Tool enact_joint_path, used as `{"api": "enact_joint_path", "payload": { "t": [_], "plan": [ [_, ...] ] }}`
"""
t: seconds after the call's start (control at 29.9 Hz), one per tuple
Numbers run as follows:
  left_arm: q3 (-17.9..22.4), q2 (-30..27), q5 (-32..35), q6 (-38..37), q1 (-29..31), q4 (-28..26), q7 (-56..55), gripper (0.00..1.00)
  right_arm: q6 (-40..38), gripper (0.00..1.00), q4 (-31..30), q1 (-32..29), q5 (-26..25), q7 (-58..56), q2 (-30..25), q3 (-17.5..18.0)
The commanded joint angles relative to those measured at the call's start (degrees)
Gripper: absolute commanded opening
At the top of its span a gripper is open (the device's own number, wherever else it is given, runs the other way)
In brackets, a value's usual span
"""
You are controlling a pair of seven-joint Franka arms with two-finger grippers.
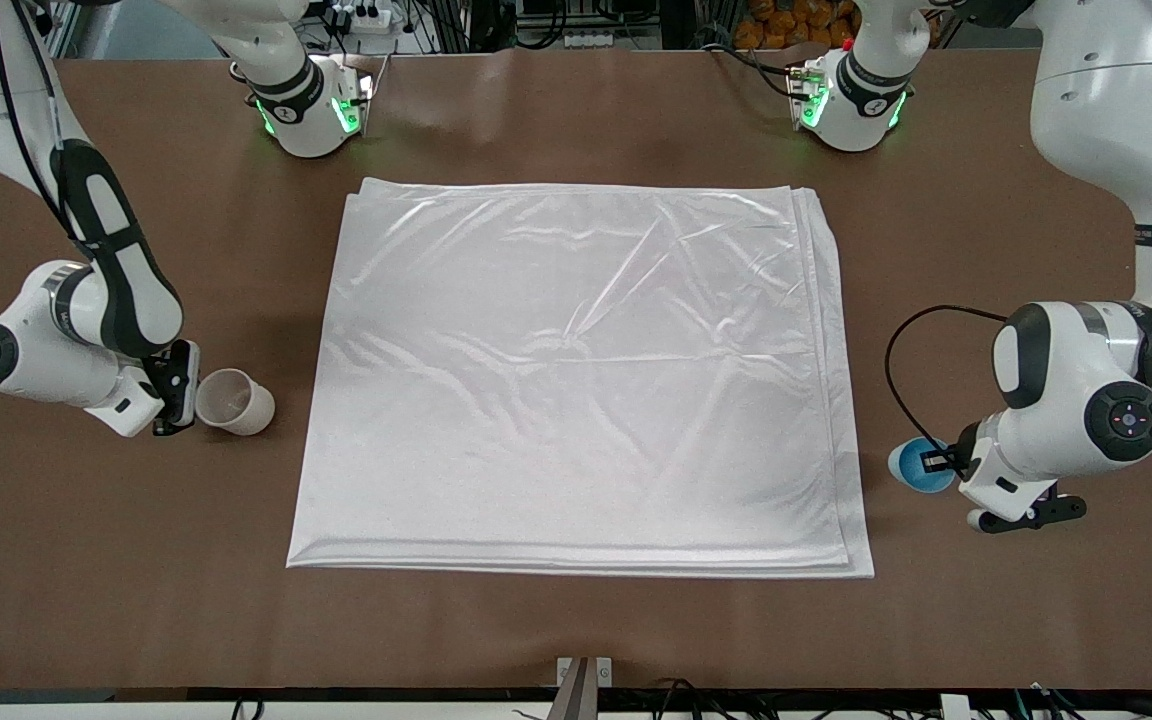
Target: Place blue cup into white mug on cloth
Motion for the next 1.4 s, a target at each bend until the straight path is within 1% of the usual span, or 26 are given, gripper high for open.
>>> {"api": "enact_joint_path", "payload": {
  "t": [0.0,0.33,0.5,0.7,0.83,1.04,1.24,1.37],
  "plan": [
    [0.07,-1.07,-1.20,-0.85,0.26,-0.46,-0.60,0.00,-0.66,0.00,1.53,-0.91,1.64,-1.60,-0.63,0.78],
    [0.07,-1.95,-1.11,-0.85,0.87,-0.46,0.11,0.00,-3.56,0.00,4.95,-0.30,2.61,-1.34,-2.47,0.96],
    [-0.02,-2.39,-1.29,-0.94,0.44,-0.46,-0.07,0.00,-5.14,0.00,5.83,0.06,5.50,-0.20,-3.35,3.68],
    [-0.37,-2.48,-3.30,-0.94,-0.18,-0.55,-0.60,0.00,-5.50,0.00,5.84,2.08,5.77,5.51,-4.67,5.35],
    [-1.69,-2.48,-4.27,-0.94,-0.53,-0.55,-0.86,0.00,-5.50,0.00,5.92,5.94,5.77,10.43,-5.37,5.36],
    [-1.69,-2.48,-4.63,-0.94,-2.46,-0.55,-3.76,0.00,-5.41,0.00,5.83,11.65,5.68,18.96,-5.82,5.36],
    [-1.69,-2.56,-4.80,-0.94,-3.61,-0.46,-5.52,0.00,-4.62,0.00,5.83,17.54,5.51,24.58,-5.73,5.27],
    [-1.78,-4.05,-4.89,-0.94,-3.96,-0.46,-5.61,0.00,-3.92,0.00,5.92,22.02,5.07,28.02,-5.55,5.18]
  ]
}}
